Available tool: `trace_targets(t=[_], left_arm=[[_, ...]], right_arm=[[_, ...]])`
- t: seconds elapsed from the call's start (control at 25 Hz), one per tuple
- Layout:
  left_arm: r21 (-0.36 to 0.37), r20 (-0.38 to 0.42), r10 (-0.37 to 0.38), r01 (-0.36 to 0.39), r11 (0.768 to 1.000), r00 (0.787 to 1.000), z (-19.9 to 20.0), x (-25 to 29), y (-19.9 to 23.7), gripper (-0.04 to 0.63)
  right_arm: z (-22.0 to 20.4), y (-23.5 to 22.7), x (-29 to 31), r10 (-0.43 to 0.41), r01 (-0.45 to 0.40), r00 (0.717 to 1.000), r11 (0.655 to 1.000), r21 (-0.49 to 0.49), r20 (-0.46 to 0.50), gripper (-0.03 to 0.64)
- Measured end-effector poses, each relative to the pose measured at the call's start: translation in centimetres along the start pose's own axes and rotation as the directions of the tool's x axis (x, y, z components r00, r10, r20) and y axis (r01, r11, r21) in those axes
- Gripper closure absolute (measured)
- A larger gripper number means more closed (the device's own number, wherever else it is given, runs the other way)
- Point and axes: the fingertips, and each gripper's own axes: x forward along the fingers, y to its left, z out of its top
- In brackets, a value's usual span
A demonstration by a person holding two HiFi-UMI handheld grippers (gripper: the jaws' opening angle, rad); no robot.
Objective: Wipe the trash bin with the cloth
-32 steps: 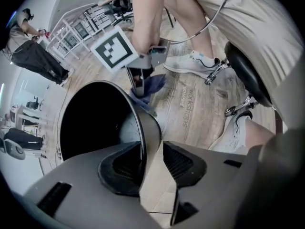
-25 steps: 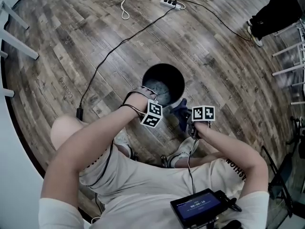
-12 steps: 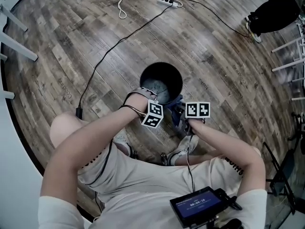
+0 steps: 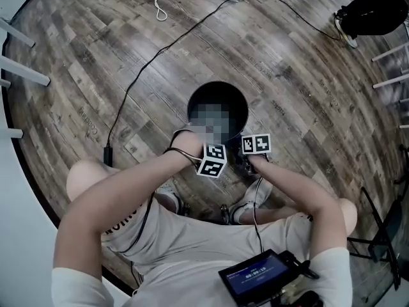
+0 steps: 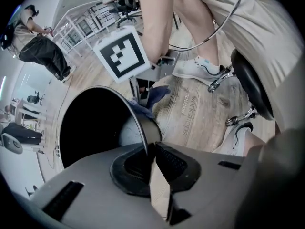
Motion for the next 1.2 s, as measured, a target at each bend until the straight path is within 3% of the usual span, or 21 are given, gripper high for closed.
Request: trace_targets(t=[0.24,0.44,0.56,0.68,0.8,0.96,1.2], left_arm=[[0.002,0.01,0.005,-0.005,1.0,1.0,0.3,0.0,0.5,0.555],[0.002,0.032,0.02,-0.02,1.0,0.999,0.4,-0.1,0.4,0.555],[-0.023,0.103,0.014,-0.012,1.0,0.995,1.0,-0.8,0.6,0.554],[0.005,0.123,0.012,-0.013,1.0,0.992,0.7,-1.8,0.6,0.509],[0.062,0.078,0.0,-0.005,0.998,0.997,-0.7,-1.9,0.4,0.453],[0.12,0.007,0.019,-0.02,0.993,1.0,-3.0,-1.1,0.3,0.448],[0.137,-0.034,0.058,-0.053,0.989,0.998,-4.3,0.0,0.2,0.457]], right_arm=[[-2.3,-3.5,5.6,-0.037,0.04,0.998,0.995,0.087,-0.043,0.551],[-3.7,-4.2,7.4,-0.009,0.02,0.998,0.984,0.179,-0.062,0.551],[-4.0,-3.8,5.8,-0.053,0.067,0.994,0.986,0.15,-0.098,0.551],[-3.8,-1.8,3.0,-0.037,0.049,0.991,0.994,0.095,-0.128,0.551],[-3.0,-0.2,-0.8,-0.022,0.03,0.992,0.997,0.066,-0.122,0.551],[-1.2,1.8,-6.0,-0.013,0.016,0.998,0.999,0.045,-0.068,0.551],[1.3,6.9,-11.9,0.061,-0.062,0.998,0.998,0.018,0.031,0.551]])
